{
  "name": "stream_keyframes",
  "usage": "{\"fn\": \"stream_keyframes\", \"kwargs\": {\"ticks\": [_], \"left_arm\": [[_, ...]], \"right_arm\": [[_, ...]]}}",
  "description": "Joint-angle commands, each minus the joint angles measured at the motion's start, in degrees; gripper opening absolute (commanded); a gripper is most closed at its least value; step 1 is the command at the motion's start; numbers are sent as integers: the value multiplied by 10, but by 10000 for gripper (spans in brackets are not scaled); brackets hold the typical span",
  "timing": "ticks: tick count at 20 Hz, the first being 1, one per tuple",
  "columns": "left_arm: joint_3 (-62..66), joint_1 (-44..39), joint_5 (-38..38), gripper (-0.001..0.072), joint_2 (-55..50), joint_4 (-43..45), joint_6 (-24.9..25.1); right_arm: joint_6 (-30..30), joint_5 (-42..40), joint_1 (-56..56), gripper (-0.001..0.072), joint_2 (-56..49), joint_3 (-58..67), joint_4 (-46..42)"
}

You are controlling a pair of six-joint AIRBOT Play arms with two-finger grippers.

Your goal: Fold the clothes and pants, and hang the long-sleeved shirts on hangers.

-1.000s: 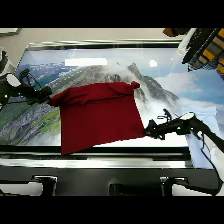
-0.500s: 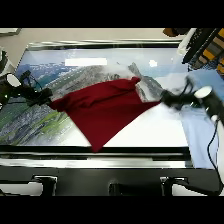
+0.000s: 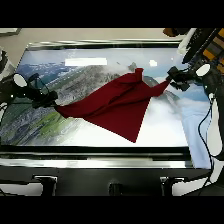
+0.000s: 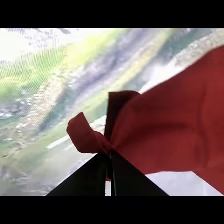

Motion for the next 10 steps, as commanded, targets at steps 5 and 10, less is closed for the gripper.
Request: {"fn": "stream_keyframes", "kwargs": {"ticks": [5, 10], "left_arm": [[0, -8, -11, 14, -1, 0, -4], [0, -9, -7, 14, -1, 0, -4]], "right_arm": [[-139, 254, -102, 460, 79, -56, 26], [-196, 161, -33, 425, 205, -395, 159]]}}
